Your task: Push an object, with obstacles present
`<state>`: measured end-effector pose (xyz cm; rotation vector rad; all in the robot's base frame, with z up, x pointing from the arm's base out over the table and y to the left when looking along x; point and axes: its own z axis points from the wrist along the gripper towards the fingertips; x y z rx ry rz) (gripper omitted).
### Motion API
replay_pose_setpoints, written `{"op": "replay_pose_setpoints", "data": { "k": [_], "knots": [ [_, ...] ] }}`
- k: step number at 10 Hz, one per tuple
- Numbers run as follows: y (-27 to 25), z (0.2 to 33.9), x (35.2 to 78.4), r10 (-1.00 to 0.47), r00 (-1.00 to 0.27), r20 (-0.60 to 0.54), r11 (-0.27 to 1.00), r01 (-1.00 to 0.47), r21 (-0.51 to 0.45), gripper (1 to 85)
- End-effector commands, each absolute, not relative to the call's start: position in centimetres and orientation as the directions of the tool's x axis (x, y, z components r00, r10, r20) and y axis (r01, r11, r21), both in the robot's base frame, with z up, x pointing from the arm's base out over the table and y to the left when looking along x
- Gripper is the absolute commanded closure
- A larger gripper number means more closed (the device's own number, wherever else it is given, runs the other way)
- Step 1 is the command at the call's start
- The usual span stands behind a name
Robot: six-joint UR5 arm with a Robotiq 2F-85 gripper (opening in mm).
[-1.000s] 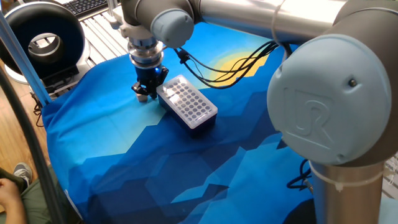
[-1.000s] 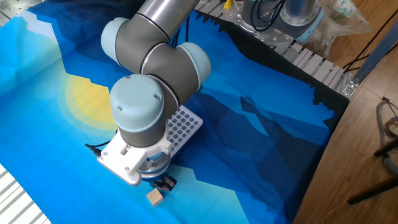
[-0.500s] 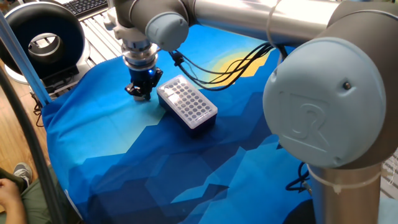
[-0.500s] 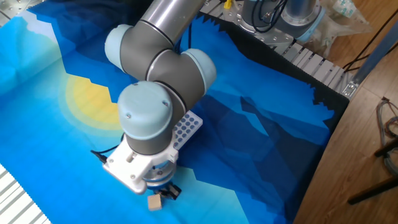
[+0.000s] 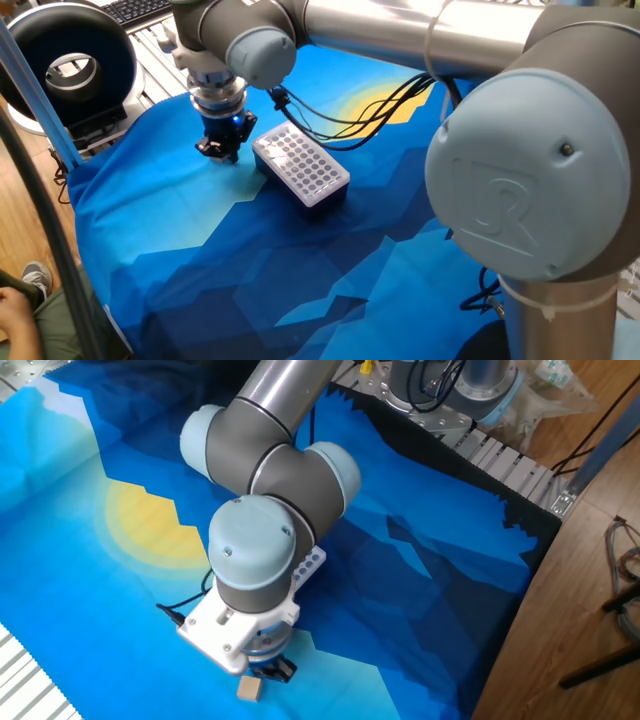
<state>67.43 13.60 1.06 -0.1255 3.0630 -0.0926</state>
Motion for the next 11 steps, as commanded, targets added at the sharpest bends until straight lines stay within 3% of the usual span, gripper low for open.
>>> {"op": "replay_pose_setpoints", "data": {
  "k": [1,3,5,7,11],
  "knots": [
    [11.9,2.3,67.0,-0.113,-0.992,-0.062,0.990,-0.107,-0.095,84.7],
    [12.1,1.4,69.1,-0.150,-0.983,-0.106,0.985,-0.138,-0.107,84.7],
    [11.6,2.0,68.2,-0.139,-0.987,-0.086,0.986,-0.129,-0.109,84.7],
    [13.0,2.1,67.6,-0.072,-0.994,-0.080,0.997,-0.069,-0.043,84.7],
    [13.9,2.4,69.7,0.016,-0.986,-0.165,1.000,0.016,-0.001,84.7]
  ]
}}
